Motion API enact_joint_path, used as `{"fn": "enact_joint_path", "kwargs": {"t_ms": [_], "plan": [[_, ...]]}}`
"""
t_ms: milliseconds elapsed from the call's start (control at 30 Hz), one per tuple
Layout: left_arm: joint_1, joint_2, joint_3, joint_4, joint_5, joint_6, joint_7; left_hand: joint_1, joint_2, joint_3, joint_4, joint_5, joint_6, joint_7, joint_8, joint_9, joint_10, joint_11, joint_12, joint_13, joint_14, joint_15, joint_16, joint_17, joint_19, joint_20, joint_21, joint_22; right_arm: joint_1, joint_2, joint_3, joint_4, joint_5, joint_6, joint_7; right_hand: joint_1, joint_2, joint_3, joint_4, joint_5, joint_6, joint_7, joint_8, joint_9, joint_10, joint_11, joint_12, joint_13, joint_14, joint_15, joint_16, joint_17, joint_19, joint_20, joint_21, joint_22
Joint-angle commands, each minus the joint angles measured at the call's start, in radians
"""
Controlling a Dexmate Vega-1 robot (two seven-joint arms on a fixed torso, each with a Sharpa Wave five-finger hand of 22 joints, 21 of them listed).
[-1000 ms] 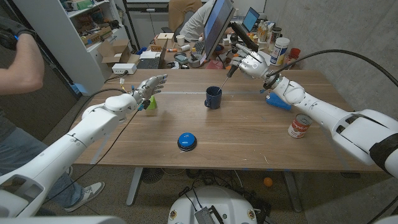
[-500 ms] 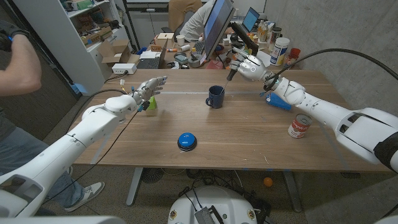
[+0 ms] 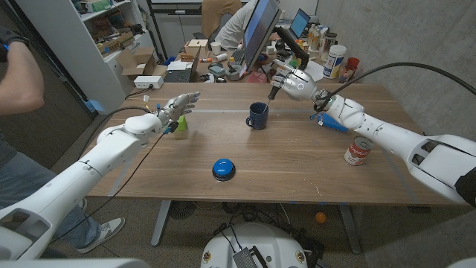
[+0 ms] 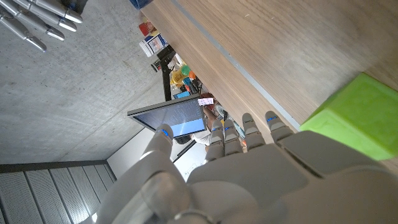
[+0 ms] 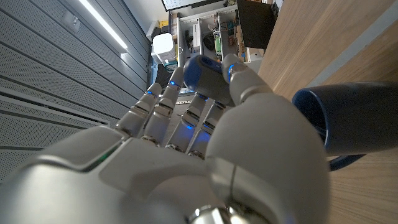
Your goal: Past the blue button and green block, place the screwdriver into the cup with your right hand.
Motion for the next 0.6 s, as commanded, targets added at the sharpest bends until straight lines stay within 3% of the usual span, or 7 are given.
{"fn": "enact_joint_path", "kwargs": {"t_ms": [33,133,200,267,367,400,600], "plan": [[0.008,0.003,-0.009,0.021,-0.006,-0.038,-0.028,-0.006,0.003,0.0,-0.004,0.007,-0.002,0.0,0.004,0.004,-0.001,0.001,0.001,0.005,-0.005,0.005,0.003,0.005,-0.006,0.001,0.005,0.003,-0.023,-0.003,0.017,-0.059,0.0,0.019,0.0,-0.038,-0.007,0.027,0.021,0.015,0.03,0.017,-0.018,-0.005,-0.124,0.009,-0.015,0.013,-0.052,-0.07,-0.021,0.011,-0.026,0.005,0.0,0.005],[0.012,0.006,-0.013,0.021,-0.008,-0.039,-0.027,-0.006,0.004,0.0,-0.004,0.007,-0.003,-0.001,0.004,0.004,-0.001,0.0,0.001,0.005,-0.005,0.005,0.003,0.005,-0.01,0.002,0.004,0.003,-0.027,0.007,0.029,-0.059,0.002,0.034,0.0,-0.074,-0.034,0.03,0.025,0.032,-0.081,0.017,-0.068,-0.011,-0.221,0.011,-0.015,0.023,-0.129,-0.043,-0.034,0.015,-0.06,0.012,-0.001,0.006],[0.016,0.008,-0.017,0.019,-0.01,-0.038,-0.024,-0.006,0.004,0.0,-0.004,0.007,-0.003,0.001,0.004,0.004,-0.001,0.001,0.001,0.005,-0.005,0.005,0.003,0.005,-0.011,0.001,0.003,0.003,-0.031,0.016,0.042,-0.058,0.003,0.051,0.0,-0.098,-0.051,0.03,0.026,0.045,-0.151,0.017,-0.1,-0.013,-0.301,0.021,-0.019,0.027,-0.182,-0.022,-0.036,0.017,-0.079,0.003,0.0,0.006],[0.018,0.008,-0.019,0.02,-0.013,-0.038,-0.024,-0.006,0.004,0.0,-0.004,0.007,-0.002,0.001,0.004,0.004,-0.001,0.001,0.001,0.005,-0.005,0.006,0.003,0.005,-0.011,0.002,0.003,0.003,-0.033,0.023,0.054,-0.056,0.004,0.068,0.0,-0.12,-0.066,0.028,0.025,0.059,-0.225,0.018,-0.135,-0.016,-0.355,0.044,-0.016,0.026,-0.226,-0.002,-0.035,0.017,-0.097,0.004,0.0,0.006],[0.021,0.008,-0.022,0.027,-0.016,-0.055,-0.034,-0.006,0.004,0.0,-0.004,0.007,-0.002,0.001,0.005,0.004,-0.001,0.001,0.001,0.005,-0.004,0.007,0.003,0.005,-0.012,0.001,0.003,0.003,-0.036,0.034,0.072,-0.054,0.005,0.087,0.0,-0.165,-0.09,0.01,0.029,0.075,-0.326,0.019,-0.185,-0.022,-0.429,0.077,-0.017,0.022,-0.305,0.04,-0.04,0.005,-0.119,0.024,0.0,0.006],[0.021,0.008,-0.023,0.026,-0.016,-0.052,-0.031,-0.006,0.004,0.0,-0.004,0.007,-0.002,0.002,0.005,0.004,-0.001,0.001,0.001,0.005,-0.004,0.007,0.003,0.005,-0.012,0.001,0.003,0.003,-0.039,0.036,0.079,-0.055,0.006,0.092,0.0,-0.176,-0.092,0.006,0.03,0.08,-0.342,0.02,-0.195,-0.023,-0.451,0.095,-0.018,0.021,-0.325,0.048,-0.041,0.002,-0.125,0.028,0.0,0.006],[0.023,0.006,-0.027,0.033,-0.021,-0.063,-0.034,-0.006,0.004,0.0,-0.004,0.007,-0.002,0.0,0.005,0.004,-0.002,0.001,0.001,0.005,-0.004,0.007,0.003,0.005,-0.012,0.002,0.004,0.003,-0.044,0.039,0.099,-0.067,0.005,0.116,0.0,-0.196,-0.098,-0.004,0.031,0.086,-0.381,0.025,-0.215,-0.024,-0.483,0.113,-0.019,0.02,-0.354,0.06,-0.042,-0.003,-0.132,0.041,0.0,0.006]]}}
